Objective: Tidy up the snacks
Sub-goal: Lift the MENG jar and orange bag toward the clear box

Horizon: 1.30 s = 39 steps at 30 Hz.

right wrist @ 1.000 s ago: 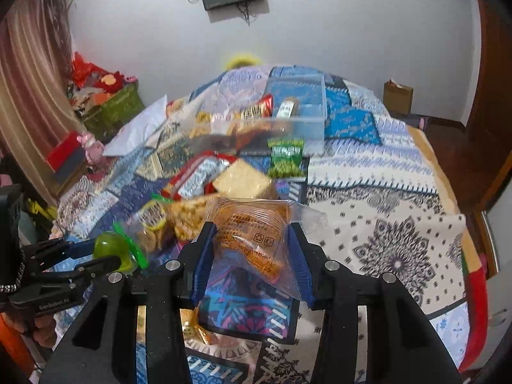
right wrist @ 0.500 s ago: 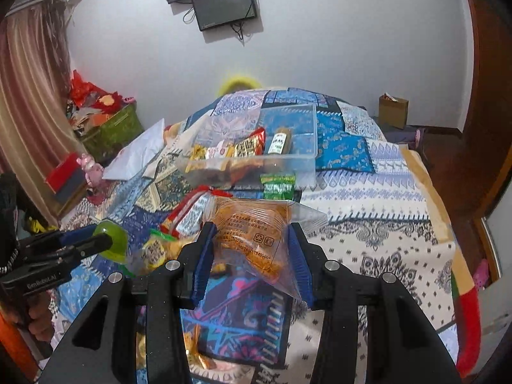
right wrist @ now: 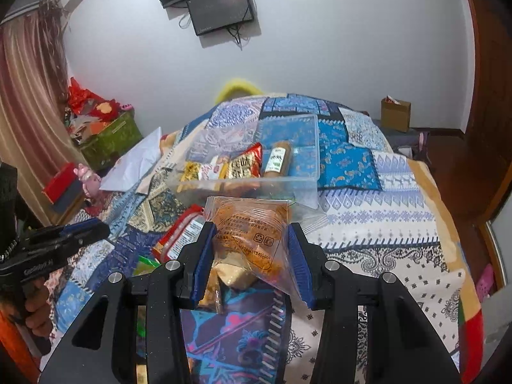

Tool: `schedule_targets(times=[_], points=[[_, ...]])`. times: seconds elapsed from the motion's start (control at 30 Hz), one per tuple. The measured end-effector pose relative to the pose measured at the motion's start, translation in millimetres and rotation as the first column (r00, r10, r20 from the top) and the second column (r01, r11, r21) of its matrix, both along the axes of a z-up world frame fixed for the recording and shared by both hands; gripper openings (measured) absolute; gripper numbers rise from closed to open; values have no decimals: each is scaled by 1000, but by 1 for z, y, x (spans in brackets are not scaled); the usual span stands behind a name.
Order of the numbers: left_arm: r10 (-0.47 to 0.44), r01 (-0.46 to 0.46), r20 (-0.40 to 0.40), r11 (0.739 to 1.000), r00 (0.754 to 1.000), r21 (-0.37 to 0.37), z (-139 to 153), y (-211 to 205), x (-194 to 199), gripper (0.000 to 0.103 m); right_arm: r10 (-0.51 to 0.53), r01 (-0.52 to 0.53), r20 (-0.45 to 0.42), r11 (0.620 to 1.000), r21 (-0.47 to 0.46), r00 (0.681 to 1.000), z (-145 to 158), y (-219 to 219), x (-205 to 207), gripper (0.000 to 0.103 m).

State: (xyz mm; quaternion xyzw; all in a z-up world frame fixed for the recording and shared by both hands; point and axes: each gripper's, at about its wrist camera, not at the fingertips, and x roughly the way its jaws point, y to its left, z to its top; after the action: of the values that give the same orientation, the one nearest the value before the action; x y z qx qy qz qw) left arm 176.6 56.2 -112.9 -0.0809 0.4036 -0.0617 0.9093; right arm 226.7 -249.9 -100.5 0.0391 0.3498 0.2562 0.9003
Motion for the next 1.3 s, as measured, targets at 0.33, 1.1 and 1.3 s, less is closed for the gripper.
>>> schedule_targets(times=[0.33,1.1,1.3], points=[[-105,103,-100,994,989,-23,-43,-37,-19,47,-8,8,-49,1000,-1,999,-13,-12,-1,42],[-140,145,-224,989,965,7,-99,-81,-17,50,-6,7,-74,1000,14,997,-19,-21,-11,42],[-108,110,-156,994,982,5,-73,-70,-24,49,-5,6,-63,1000,21,998,-14,-20,-9,42]])
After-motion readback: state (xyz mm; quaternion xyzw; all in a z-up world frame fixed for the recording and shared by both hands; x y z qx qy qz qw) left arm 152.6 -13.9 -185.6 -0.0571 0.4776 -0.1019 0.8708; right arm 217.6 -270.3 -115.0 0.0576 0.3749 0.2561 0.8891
